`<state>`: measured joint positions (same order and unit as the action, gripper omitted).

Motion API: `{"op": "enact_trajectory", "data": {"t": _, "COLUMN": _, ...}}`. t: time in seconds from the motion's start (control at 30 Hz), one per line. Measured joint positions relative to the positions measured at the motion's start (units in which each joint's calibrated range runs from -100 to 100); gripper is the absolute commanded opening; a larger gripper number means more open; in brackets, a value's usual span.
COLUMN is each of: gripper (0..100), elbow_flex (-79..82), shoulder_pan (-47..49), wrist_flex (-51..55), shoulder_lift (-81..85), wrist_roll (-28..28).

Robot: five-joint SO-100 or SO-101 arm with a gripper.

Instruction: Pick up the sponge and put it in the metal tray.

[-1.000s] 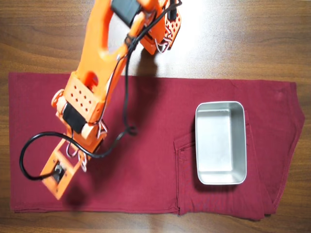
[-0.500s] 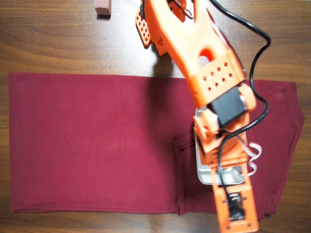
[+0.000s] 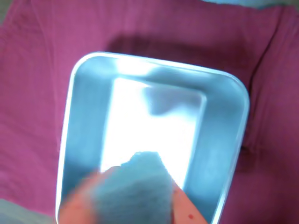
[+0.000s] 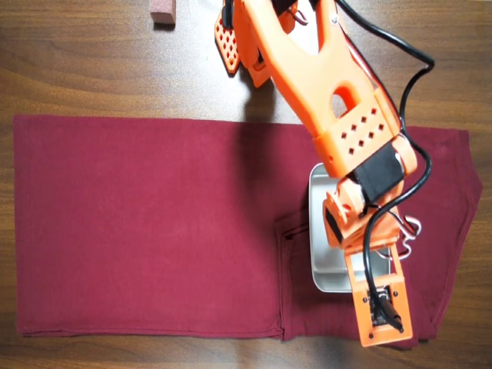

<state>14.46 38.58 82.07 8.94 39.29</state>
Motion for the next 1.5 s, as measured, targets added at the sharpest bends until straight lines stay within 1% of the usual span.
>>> {"op": "enact_trajectory", "data": {"t": 0.07, "gripper": 27, "elbow_flex": 0.28, "shoulder_pan": -0.5, "wrist_flex": -0.66, "shoulder_lift": 0.0, "wrist_roll": -0.78}}
{"op": "enact_trajectory", "data": {"t": 0.2, "gripper": 32, "elbow_flex": 0.37, "shoulder_pan": -1.0, "wrist_flex": -2.16, "shoulder_lift": 0.0, "wrist_roll": -0.73}}
{"op": "enact_trajectory", "data": {"t": 0.3, "gripper": 32, "elbow_flex": 0.37, "shoulder_pan": -1.69, "wrist_flex": -3.1, "shoulder_lift": 0.0, "wrist_roll": -0.83}}
{"op": "enact_trajectory", "data": {"t": 0.37, "gripper": 31, "elbow_flex": 0.37, "shoulder_pan": -1.4, "wrist_flex": -3.47, "shoulder_lift": 0.0, "wrist_roll": -0.29}}
{"op": "enact_trajectory", "data": {"t": 0.4, "gripper": 28, "elbow_flex": 0.37, "shoulder_pan": -1.5, "wrist_flex": -4.23, "shoulder_lift": 0.17, "wrist_roll": 0.39}}
{"op": "enact_trajectory", "data": {"t": 0.47, "gripper": 19, "elbow_flex": 0.37, "shoulder_pan": -3.59, "wrist_flex": -7.7, "shoulder_lift": 2.86, "wrist_roll": 2.05}}
{"op": "enact_trajectory", "data": {"t": 0.53, "gripper": 0, "elbow_flex": 1.84, "shoulder_pan": -7.48, "wrist_flex": -14.55, "shoulder_lift": 8.07, "wrist_roll": 3.42}}
{"op": "enact_trajectory", "data": {"t": 0.6, "gripper": 0, "elbow_flex": 6.63, "shoulder_pan": -11.17, "wrist_flex": -21.97, "shoulder_lift": 15.45, "wrist_roll": 4.84}}
{"op": "enact_trajectory", "data": {"t": 0.63, "gripper": 0, "elbow_flex": 8.66, "shoulder_pan": -12.56, "wrist_flex": -23.47, "shoulder_lift": 19.01, "wrist_roll": 5.27}}
{"op": "enact_trajectory", "data": {"t": 0.73, "gripper": 0, "elbow_flex": 19.06, "shoulder_pan": -15.55, "wrist_flex": -25.92, "shoulder_lift": 31.16, "wrist_roll": 6.5}}
{"op": "enact_trajectory", "data": {"t": 0.9, "gripper": 0, "elbow_flex": 47.24, "shoulder_pan": -27.02, "wrist_flex": -30.14, "shoulder_lift": 53.39, "wrist_roll": 9.43}}
{"op": "enact_trajectory", "data": {"t": 1.07, "gripper": 0, "elbow_flex": 62.15, "shoulder_pan": -39.08, "wrist_flex": -30.61, "shoulder_lift": 66.06, "wrist_roll": 11.14}}
{"op": "enact_trajectory", "data": {"t": 1.27, "gripper": 0, "elbow_flex": 76.43, "shoulder_pan": -40.88, "wrist_flex": -29.58, "shoulder_lift": 75.69, "wrist_roll": 10.94}}
{"op": "enact_trajectory", "data": {"t": 1.43, "gripper": 0, "elbow_flex": 79.56, "shoulder_pan": -35.39, "wrist_flex": -29.39, "shoulder_lift": 76.74, "wrist_roll": 10.55}}
{"op": "enact_trajectory", "data": {"t": 1.5, "gripper": 0, "elbow_flex": 81.77, "shoulder_pan": -35.39, "wrist_flex": -29.39, "shoulder_lift": 78.56, "wrist_roll": 10.74}}
